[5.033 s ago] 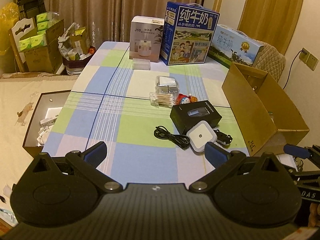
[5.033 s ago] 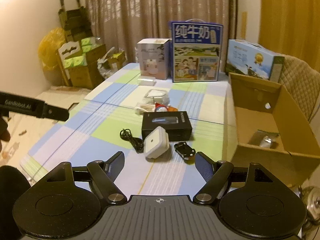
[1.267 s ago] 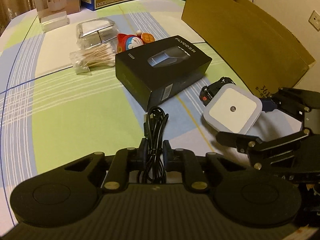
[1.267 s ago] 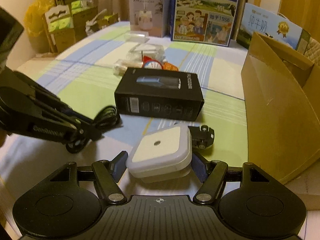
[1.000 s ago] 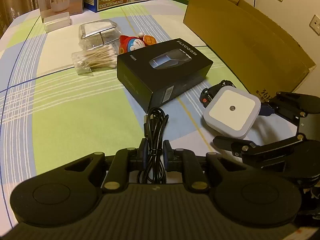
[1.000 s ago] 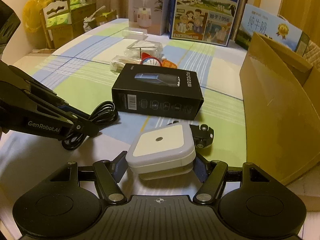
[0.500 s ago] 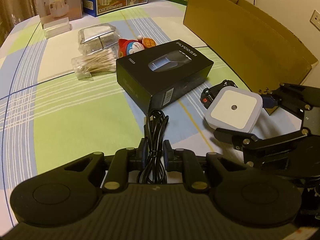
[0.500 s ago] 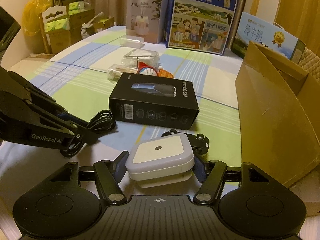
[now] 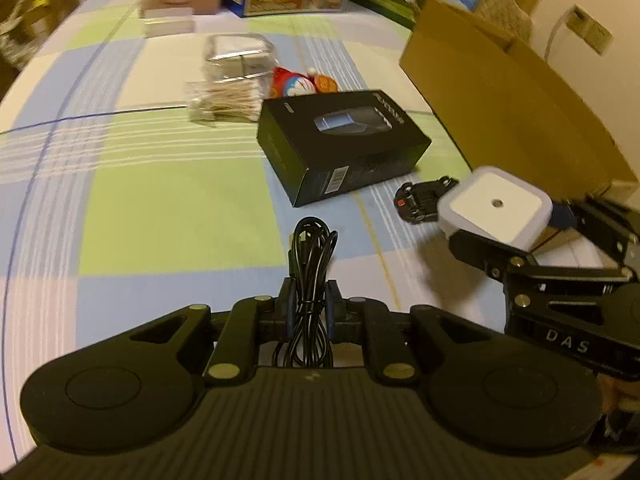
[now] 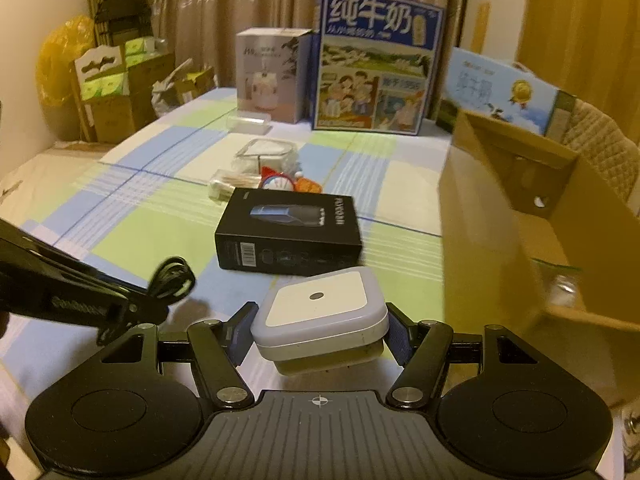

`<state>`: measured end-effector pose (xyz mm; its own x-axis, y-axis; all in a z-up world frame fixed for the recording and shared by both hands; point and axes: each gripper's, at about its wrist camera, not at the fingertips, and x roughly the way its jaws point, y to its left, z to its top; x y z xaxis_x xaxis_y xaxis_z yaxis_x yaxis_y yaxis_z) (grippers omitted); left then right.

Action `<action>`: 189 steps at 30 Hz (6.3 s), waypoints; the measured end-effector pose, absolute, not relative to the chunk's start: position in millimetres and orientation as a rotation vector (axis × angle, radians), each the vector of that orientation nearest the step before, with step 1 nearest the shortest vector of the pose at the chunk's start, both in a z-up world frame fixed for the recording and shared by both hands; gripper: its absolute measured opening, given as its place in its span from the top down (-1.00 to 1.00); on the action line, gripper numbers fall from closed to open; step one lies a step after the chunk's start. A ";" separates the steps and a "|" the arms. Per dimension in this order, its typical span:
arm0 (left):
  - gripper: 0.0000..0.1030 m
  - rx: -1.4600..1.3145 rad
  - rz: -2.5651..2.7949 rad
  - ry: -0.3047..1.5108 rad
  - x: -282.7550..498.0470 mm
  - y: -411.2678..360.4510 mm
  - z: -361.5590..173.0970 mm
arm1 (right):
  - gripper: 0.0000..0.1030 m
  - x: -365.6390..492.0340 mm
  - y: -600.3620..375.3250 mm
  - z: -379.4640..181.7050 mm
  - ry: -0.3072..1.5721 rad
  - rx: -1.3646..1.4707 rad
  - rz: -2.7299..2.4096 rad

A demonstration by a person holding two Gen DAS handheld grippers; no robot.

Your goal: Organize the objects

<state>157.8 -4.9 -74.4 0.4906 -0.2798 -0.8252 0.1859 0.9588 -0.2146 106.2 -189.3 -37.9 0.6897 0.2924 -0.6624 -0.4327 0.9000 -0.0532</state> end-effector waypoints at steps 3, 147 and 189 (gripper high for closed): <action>0.79 -0.152 -0.245 0.997 140.5 -7.1 -58.0 | -0.21 93.8 -200.4 -26.8 0.691 -0.189 0.395; -0.71 -0.233 -0.048 0.745 71.6 14.1 68.9 | -0.24 39.2 -243.2 76.6 0.584 -0.032 0.446; -0.85 -0.203 -0.094 0.823 219.2 32.7 -62.3 | -0.57 169.4 -170.0 -98.2 0.772 -0.232 0.314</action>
<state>219.2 32.7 -62.3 0.6775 -0.1617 -0.7175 0.0043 0.9764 -0.2160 169.4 -170.0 -98.2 0.6735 0.1924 -0.7137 -0.3607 0.9283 -0.0901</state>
